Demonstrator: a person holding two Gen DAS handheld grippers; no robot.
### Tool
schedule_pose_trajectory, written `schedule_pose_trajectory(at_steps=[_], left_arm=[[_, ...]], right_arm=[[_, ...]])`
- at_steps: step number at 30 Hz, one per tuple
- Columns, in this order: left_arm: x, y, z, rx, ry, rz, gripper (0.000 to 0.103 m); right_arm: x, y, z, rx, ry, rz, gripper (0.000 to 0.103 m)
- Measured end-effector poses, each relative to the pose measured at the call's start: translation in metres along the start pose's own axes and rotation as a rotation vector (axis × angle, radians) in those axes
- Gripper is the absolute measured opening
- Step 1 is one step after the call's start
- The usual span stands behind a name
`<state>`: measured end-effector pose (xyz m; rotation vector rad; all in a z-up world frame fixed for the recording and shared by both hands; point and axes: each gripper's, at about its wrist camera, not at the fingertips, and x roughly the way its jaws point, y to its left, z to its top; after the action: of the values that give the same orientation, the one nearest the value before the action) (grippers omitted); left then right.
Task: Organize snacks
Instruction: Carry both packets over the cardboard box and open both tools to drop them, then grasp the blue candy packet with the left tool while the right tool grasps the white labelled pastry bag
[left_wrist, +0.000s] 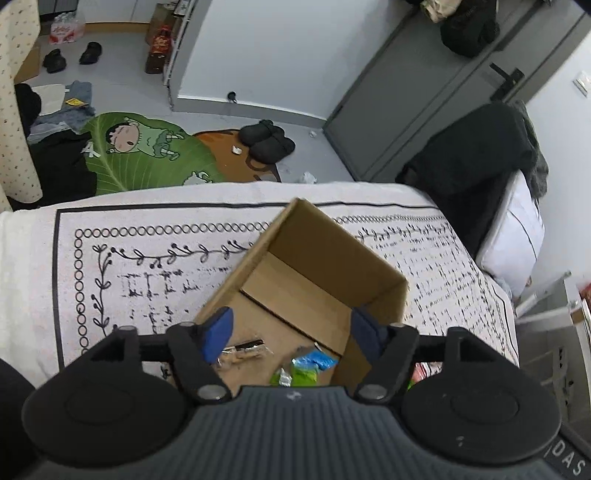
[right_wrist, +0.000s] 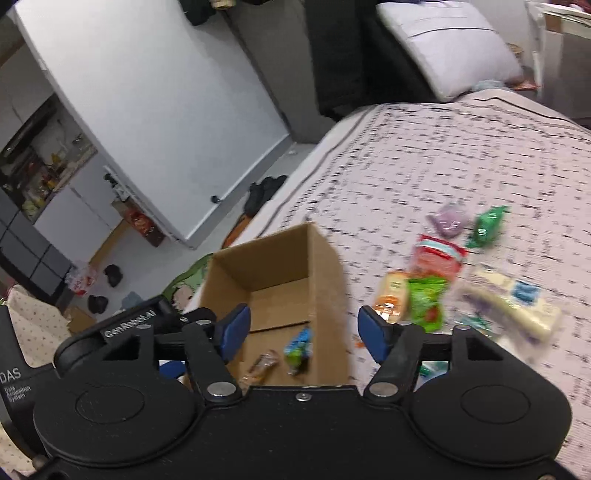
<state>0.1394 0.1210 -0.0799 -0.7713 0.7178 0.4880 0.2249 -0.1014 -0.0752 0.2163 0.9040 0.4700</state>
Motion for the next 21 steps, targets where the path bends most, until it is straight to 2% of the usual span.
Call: schedule_pose_trajectory(at_steps=[5, 11, 17, 21], left_arm=[[0.001, -0.006, -0.01, 0.001, 0.054, -0.036, 0.087], [-0.003, -0.023, -0.026, 0.079, 0.073, -0.052, 0.087], [-0.008, -0.04, -0.048, 0.157, 0.099, -0.077, 0.087], [-0.005, -0.051, -0.061, 0.219, 0.126, -0.093, 0.087]], right_arm=[[-0.019, -0.018, -0.004, -0.005, -0.014, -0.041, 0.077], [-0.043, -0.035, -0.01, -0.025, -0.037, -0.072, 0.092], [-0.061, -0.055, -0.02, -0.032, -0.052, -0.118, 0.092], [-0.066, -0.068, -0.028, -0.021, -0.03, -0.123, 0.093]])
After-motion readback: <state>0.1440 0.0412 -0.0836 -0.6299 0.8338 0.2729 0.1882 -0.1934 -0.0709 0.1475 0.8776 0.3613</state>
